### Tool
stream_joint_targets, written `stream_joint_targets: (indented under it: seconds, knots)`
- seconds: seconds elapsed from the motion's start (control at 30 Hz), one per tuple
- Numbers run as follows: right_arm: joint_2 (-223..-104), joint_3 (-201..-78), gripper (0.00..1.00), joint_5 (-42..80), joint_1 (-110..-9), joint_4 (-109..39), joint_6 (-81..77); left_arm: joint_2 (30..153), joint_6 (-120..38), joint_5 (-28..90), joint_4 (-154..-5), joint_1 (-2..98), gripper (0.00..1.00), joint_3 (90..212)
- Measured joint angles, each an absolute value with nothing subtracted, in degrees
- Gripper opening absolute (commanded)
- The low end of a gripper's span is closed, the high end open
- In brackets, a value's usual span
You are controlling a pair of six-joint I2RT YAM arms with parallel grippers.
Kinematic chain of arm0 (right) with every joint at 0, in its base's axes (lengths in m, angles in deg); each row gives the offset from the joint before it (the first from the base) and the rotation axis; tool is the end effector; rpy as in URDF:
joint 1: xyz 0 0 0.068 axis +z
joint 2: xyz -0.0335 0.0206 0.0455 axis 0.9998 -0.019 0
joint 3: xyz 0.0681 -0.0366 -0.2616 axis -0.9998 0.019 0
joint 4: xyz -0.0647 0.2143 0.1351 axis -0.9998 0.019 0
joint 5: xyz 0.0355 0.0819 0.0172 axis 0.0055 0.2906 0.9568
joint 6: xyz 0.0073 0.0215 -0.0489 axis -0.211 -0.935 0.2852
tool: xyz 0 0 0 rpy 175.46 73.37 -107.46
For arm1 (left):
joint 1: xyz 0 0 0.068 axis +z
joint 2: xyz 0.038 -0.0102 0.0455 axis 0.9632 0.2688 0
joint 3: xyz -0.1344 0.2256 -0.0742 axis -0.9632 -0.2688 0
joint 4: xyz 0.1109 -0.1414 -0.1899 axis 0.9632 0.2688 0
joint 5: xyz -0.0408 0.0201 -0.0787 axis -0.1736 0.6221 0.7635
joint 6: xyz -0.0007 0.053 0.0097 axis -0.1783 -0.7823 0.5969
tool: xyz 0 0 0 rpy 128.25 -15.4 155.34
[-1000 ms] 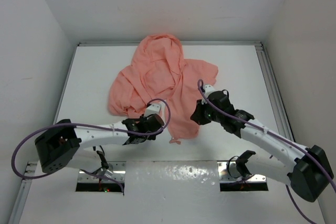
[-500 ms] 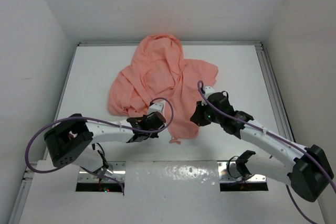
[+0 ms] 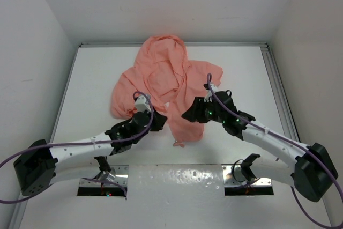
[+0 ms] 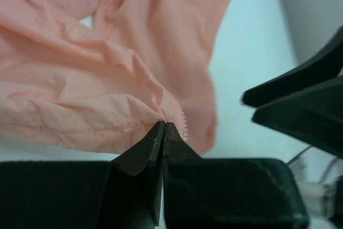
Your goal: Zip up the jacket
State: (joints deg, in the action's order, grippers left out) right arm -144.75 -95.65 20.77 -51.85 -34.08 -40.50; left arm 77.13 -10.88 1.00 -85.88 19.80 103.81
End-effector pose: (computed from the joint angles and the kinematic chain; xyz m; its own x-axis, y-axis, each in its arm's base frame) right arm 0.1816 0.1445 0.2172 -0.7994 0.2731 -0.5351 -0.1989 0.7202 0.6647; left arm 0.1380 -0.1719 0.1999 -0.5779 -0.2594 -0.7738 0.2477 0.8476 -0.4692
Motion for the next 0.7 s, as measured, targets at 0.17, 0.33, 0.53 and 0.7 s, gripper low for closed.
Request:
stream_joint_targets:
  seconds: [0.17,0.33,0.53,0.7]
  knots:
    - [-146.8,-94.9,0.46,24.1,-51.5,-47.2,-52.8,75.1,-4.6,1.7,-97.4,20.8,0.0,99.8]
    - [-150.0,-92.7,0.43,27.2,-51.3,-57.7,-62.1,74.8,-1.6,3.6,-104.0,21.0,0.0,96.9]
    - [-152.1,-89.9,0.36,28.0,-50.9,-62.5,-68.6,71.5,-0.5,4.2,-108.9,21.0,0.0,92.6]
    - [-152.2,-88.7,0.33,27.6,-50.0,-63.1,-71.5,70.3,-0.3,4.0,-113.2,21.1,0.0,90.3]
